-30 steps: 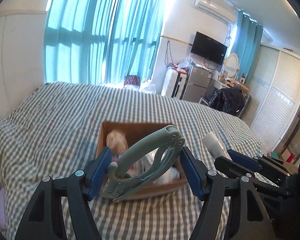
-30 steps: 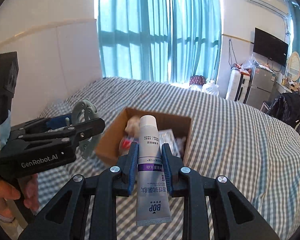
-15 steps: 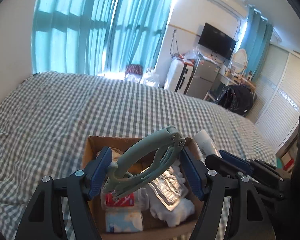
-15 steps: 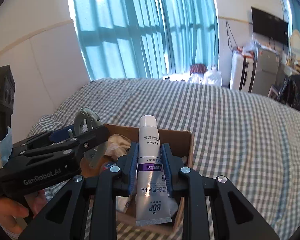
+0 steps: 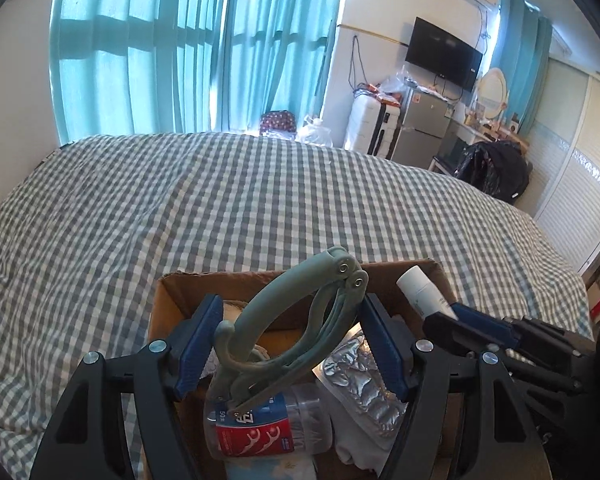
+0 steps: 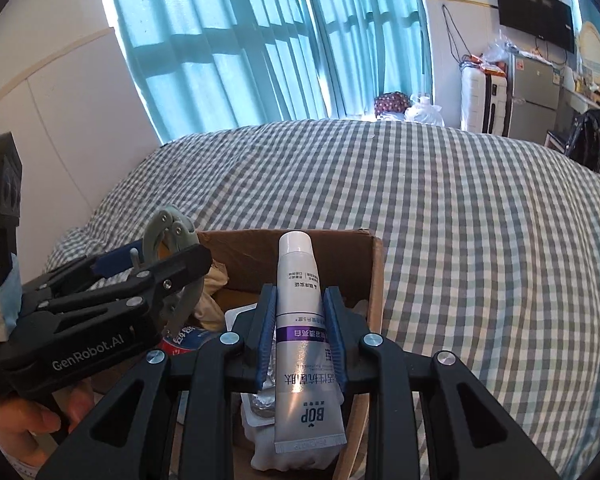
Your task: Organize objects
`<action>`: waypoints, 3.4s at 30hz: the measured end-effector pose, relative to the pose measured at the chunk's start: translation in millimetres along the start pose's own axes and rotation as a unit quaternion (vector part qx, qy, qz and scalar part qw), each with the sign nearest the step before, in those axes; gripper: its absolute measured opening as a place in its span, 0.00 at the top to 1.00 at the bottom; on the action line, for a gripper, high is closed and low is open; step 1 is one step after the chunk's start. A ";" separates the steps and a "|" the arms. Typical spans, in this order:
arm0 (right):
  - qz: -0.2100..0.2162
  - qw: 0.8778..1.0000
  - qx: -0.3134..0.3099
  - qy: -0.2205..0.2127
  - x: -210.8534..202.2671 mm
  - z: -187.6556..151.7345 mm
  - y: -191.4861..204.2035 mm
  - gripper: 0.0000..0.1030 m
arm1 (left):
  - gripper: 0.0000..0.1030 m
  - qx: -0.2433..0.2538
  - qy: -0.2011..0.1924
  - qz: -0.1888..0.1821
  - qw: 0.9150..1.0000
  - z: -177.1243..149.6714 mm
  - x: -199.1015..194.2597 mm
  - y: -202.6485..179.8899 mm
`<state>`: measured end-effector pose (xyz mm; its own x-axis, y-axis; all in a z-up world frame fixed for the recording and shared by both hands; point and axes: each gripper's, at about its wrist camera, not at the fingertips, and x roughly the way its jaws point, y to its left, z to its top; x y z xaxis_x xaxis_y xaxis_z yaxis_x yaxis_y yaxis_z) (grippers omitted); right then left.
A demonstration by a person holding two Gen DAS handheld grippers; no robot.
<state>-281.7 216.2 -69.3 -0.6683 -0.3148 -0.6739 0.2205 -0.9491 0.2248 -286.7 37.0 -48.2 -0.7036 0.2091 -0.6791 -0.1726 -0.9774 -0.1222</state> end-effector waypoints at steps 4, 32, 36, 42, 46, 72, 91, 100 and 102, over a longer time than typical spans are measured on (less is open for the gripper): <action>-0.004 1.000 0.005 -0.008 -9.8 1.6 -3.8 0.75 | 0.29 0.002 0.006 0.014 1.000 -0.5 -1.5 -0.7; -0.073 0.984 -0.066 -0.149 -238.0 -10.4 74.9 0.50 | 0.03 0.035 -0.161 0.066 0.984 -4.3 -221.0 -28.7; -0.079 0.980 -0.072 -0.166 -262.1 -23.1 85.8 0.44 | 0.03 0.042 -0.181 0.071 0.980 -16.3 -247.3 -31.0; -0.095 0.974 -0.080 -0.191 -289.5 -46.7 97.3 0.28 | 0.00 0.048 -0.211 0.079 0.973 -36.8 -278.7 -36.5; -0.090 0.973 -0.083 -0.198 -298.6 -65.5 101.7 0.19 | 0.00 0.038 -0.228 0.078 0.970 -57.0 -292.3 -34.8; -0.142 0.971 -0.038 -0.188 -239.3 -147.7 54.6 0.00 | 0.00 0.032 -0.187 0.119 0.975 -140.8 -247.0 -27.1; -0.129 0.974 -0.031 -0.184 -238.4 -145.8 57.4 0.00 | 0.00 0.020 -0.170 0.113 0.979 -145.2 -242.2 -22.0; -0.127 0.975 -0.035 -0.180 -236.6 -146.6 58.9 0.00 | 0.00 0.014 -0.163 0.114 0.980 -146.8 -239.1 -18.6; -0.127 0.975 -0.037 -0.179 -236.1 -146.9 59.8 0.00 | 0.00 0.014 -0.163 0.116 0.980 -147.3 -238.7 -18.6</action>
<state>-6.4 233.5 -0.1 -0.9102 -0.0614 -0.4096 0.0569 -0.9981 0.0232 -14.1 0.7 9.5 -0.9079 -0.0143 -0.4190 0.0017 -0.9995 0.0303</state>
